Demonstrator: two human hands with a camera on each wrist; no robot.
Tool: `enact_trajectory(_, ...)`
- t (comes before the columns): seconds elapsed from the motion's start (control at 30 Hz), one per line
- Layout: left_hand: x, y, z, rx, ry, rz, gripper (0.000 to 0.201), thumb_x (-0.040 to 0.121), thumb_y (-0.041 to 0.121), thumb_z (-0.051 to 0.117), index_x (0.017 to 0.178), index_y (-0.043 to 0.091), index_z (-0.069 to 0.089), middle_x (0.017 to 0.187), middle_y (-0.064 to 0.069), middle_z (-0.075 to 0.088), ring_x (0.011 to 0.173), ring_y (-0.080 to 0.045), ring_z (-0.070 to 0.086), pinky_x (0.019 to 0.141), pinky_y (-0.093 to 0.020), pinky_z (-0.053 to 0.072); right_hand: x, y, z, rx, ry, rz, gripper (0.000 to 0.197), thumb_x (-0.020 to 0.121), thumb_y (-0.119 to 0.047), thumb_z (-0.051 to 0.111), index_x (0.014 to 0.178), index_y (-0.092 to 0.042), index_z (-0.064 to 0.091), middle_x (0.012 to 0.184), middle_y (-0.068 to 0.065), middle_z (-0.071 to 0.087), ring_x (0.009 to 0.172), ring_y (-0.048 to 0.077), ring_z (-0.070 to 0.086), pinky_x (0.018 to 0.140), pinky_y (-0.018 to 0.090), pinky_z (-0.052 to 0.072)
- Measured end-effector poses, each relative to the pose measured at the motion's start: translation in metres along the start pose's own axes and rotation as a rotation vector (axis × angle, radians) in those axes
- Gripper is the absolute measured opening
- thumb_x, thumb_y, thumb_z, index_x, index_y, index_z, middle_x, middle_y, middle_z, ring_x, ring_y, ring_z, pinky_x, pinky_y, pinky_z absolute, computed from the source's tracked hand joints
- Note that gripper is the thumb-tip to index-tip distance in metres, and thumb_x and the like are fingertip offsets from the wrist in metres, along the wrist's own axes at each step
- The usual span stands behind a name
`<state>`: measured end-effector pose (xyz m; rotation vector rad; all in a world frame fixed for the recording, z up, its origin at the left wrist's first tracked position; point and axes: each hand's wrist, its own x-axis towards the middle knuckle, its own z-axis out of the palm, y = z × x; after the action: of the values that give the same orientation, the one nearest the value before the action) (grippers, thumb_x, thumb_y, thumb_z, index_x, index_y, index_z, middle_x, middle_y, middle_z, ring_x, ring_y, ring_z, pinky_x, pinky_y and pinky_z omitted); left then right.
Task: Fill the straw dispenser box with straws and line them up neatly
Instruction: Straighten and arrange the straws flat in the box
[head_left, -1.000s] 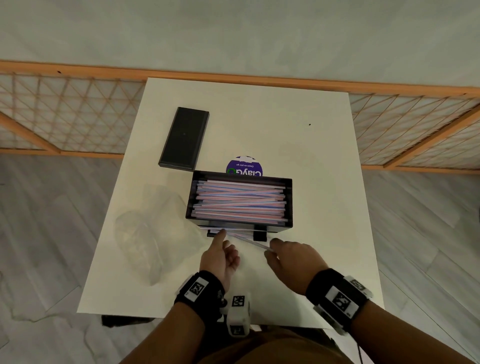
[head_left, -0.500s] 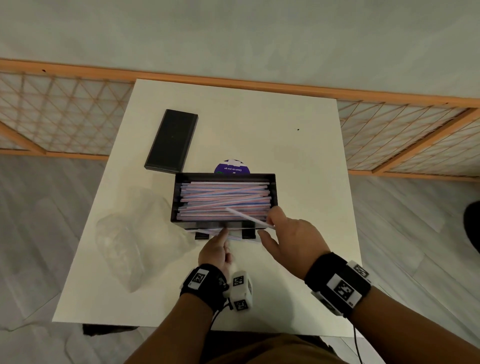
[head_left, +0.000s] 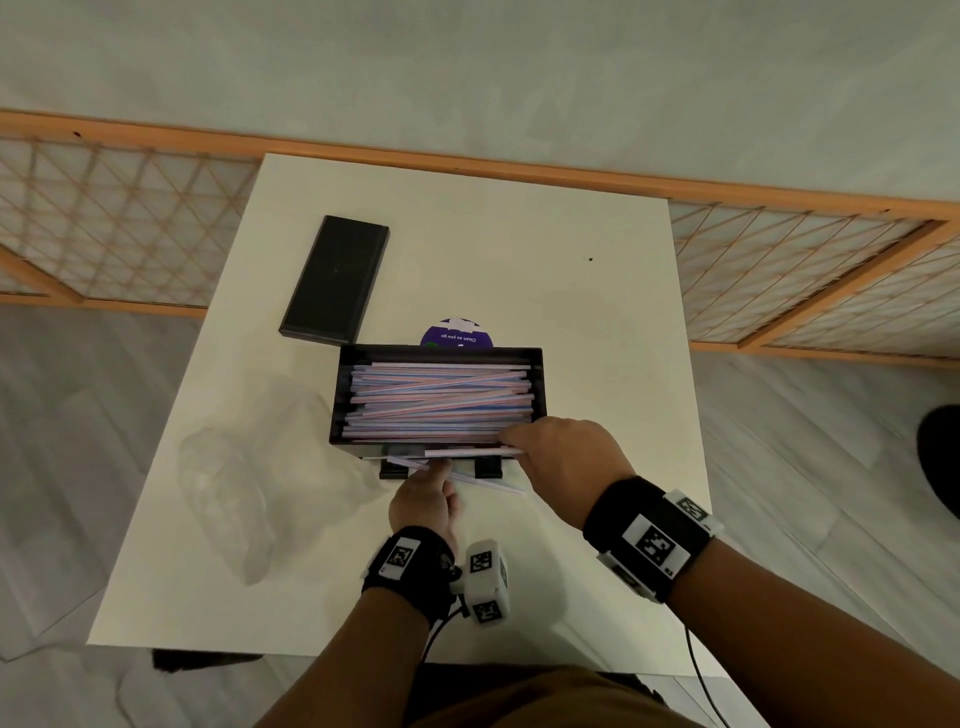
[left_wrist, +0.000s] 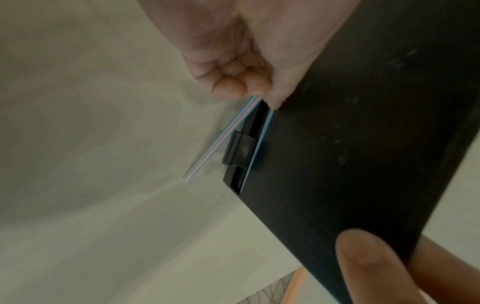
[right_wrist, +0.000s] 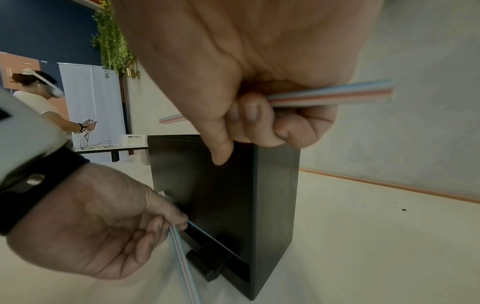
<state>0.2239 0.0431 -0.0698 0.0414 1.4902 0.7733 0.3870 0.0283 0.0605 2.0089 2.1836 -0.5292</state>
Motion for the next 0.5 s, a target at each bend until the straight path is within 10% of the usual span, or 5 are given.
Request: enact_trajectory(0.5,0.012,-0.001,-0.009,-0.318,-0.141,-0.114,0.032,0.097,0.006,0.065,0.072,0.023,0.057,0.066,0.000,0.054,0.059,-0.012,0.051,0.056,-0.027,0.050,0.007,0.002,-0.005,-0.043,-0.045,-0.039,0.027,0.100,-0.020,0.045,0.119,-0.035,0.057,0.097,-0.002,0.069,0.083,0.026,0.065,0.066,0.034,0.049)
